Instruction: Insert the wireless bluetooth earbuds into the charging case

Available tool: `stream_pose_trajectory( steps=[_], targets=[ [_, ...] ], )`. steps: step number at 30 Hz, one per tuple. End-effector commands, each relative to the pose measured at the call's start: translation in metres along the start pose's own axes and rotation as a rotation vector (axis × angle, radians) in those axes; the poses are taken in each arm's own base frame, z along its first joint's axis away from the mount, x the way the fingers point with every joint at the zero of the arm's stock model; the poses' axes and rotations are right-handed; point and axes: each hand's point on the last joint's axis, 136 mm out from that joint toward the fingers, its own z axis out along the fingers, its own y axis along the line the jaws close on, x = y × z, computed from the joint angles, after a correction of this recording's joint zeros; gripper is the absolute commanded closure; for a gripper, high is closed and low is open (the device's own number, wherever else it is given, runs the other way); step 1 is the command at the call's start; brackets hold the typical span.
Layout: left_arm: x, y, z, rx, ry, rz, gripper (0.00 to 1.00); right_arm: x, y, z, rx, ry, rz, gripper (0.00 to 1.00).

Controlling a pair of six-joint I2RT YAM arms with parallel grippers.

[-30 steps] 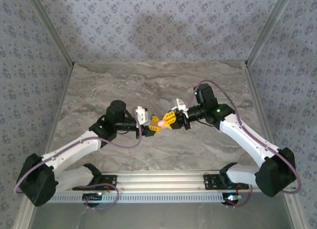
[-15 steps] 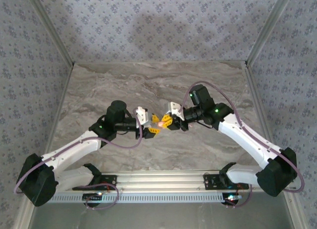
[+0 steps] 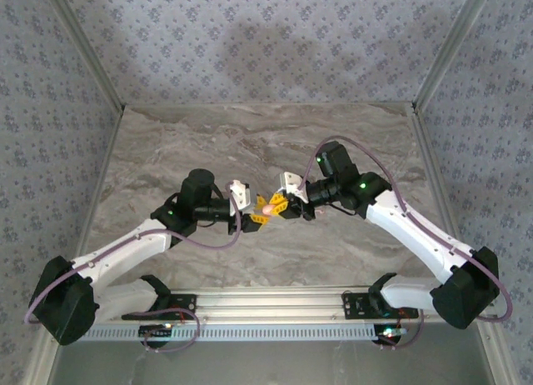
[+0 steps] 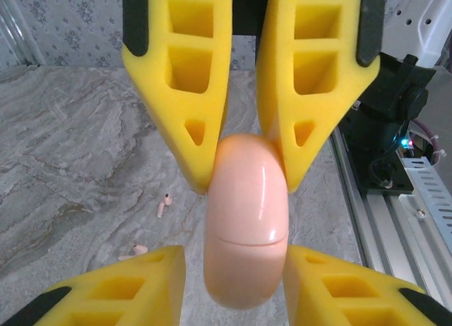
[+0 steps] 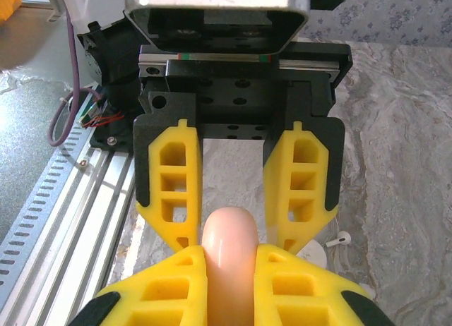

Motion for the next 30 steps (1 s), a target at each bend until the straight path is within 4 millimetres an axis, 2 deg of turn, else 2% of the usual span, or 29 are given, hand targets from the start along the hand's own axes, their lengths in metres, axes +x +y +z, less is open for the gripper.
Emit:
stream_pose_trajectory(
  steps=[1, 11, 16, 17, 19, 21, 24, 30],
  targets=[
    [-0.017, 0.003, -0.003, -0.009, -0.032, 0.037, 0.59, -0.007, 0.001, -0.001, -0.012, -0.005, -0.015, 0.85],
    [-0.018, 0.003, -0.003, -0.006, -0.036, 0.034, 0.60, -0.006, 0.001, 0.002, -0.019, 0.002, -0.013, 0.85],
    [-0.018, 0.003, -0.003, -0.007, -0.034, 0.035, 0.73, -0.006, 0.001, 0.002, -0.016, 0.004, -0.013, 0.84],
    [-0.017, 0.003, -0.003, -0.007, -0.032, 0.034, 0.75, -0.005, 0.000, 0.002, -0.012, 0.006, -0.013, 0.81],
    [-0.017, 0.003, -0.003, -0.007, -0.031, 0.033, 0.76, -0.003, -0.002, 0.002, 0.003, 0.015, -0.011, 0.66],
    [-0.018, 0.003, -0.003, -0.008, -0.033, 0.034, 0.76, 0.000, -0.003, 0.003, 0.015, 0.022, -0.006, 0.60],
    [-0.019, 0.003, -0.004, -0.012, -0.035, 0.037, 0.76, 0.001, -0.007, 0.001, 0.026, 0.019, 0.012, 0.54],
    [-0.020, 0.003, -0.005, -0.015, -0.040, 0.039, 0.77, 0.003, -0.010, 0.000, 0.032, 0.014, 0.031, 0.51]
  ],
)
